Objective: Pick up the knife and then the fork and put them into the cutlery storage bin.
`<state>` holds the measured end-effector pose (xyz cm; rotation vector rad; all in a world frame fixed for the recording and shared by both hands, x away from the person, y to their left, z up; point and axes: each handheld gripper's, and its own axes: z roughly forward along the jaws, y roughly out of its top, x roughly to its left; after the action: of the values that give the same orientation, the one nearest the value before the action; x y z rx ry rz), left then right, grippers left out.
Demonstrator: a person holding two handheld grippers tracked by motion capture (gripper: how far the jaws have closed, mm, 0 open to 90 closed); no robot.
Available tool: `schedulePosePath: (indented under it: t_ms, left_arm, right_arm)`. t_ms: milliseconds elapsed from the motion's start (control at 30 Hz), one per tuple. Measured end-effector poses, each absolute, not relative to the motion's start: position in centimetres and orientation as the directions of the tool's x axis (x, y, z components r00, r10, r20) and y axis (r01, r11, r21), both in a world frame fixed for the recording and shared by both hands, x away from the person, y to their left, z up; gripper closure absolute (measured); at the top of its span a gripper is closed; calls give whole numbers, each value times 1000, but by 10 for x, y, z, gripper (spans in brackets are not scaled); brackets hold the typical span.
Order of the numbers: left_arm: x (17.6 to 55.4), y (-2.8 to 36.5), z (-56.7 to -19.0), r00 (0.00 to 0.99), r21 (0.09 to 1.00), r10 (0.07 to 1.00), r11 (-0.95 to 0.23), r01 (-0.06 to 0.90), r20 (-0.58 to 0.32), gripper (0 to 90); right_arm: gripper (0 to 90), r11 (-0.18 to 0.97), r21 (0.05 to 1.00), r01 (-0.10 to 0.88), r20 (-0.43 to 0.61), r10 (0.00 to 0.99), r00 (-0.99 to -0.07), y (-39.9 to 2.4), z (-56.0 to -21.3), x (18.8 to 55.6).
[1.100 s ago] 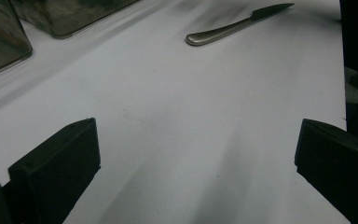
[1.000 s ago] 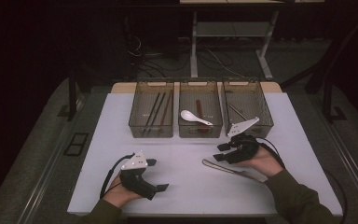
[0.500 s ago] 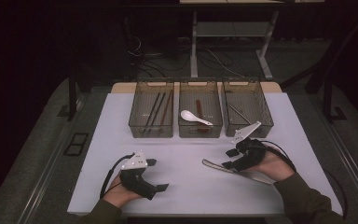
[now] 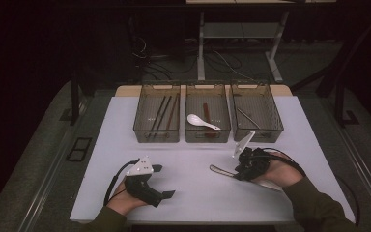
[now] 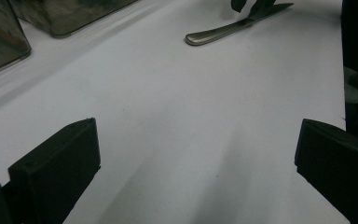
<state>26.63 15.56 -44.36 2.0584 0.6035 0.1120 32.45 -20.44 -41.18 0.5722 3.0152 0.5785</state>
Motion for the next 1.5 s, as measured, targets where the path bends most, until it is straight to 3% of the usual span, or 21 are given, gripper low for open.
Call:
schedulePosePath:
  t_ms: [367,833,1500]
  left_arm:
    - [266,155,-444,876,823,457,-430,371,-156,0]
    - [266,155,-444,876,824,456,-429,371,-157,0]
    - [266,156,-443,876,826,457,-426,370,-157,0]
  right_arm:
    - [763,900,274,340,52,339,-939,-195,-419,330]
    - [794,949,127,289,-7,292,-956,-174,-419,331]
    - [800,908,214,359,62,354,-933,-188,-417,341]
